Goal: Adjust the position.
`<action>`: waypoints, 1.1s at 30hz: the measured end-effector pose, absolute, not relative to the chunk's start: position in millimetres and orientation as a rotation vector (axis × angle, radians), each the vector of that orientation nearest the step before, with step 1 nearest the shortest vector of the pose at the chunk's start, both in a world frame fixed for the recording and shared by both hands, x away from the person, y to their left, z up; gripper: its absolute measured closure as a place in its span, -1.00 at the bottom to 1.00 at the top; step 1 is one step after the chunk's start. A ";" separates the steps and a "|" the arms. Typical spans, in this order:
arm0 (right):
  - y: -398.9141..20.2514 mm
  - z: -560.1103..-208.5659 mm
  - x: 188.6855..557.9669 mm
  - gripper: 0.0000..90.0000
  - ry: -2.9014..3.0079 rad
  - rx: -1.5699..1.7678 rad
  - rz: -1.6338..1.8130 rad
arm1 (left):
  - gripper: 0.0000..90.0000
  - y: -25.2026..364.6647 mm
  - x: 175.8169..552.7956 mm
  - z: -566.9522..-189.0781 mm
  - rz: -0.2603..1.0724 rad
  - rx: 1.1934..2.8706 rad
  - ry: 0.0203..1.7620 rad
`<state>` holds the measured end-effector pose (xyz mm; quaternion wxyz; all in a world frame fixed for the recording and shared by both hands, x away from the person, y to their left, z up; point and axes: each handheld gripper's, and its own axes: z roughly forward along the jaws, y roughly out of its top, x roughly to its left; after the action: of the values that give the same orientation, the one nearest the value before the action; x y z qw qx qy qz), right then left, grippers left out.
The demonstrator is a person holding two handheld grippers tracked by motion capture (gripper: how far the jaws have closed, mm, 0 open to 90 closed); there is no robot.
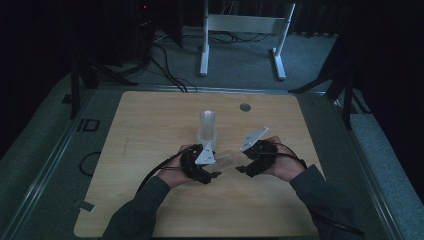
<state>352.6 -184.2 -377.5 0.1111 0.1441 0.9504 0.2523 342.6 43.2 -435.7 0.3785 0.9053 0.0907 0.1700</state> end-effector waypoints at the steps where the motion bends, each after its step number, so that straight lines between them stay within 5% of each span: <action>1: -182.0 -377.2 352.0 -0.23 2.797 0.410 0.729 | -0.33 42.9 342.2 -435.5 0.436 2.325 0.221; 33: -165.9 -385.1 349.2 -0.23 2.865 0.311 0.589 | -0.33 34.5 338.5 -433.1 0.475 2.472 0.108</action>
<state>349.2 -165.9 -385.1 0.0999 0.1051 0.9692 0.1992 338.5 34.5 -433.1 0.3062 0.9340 0.0406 0.1793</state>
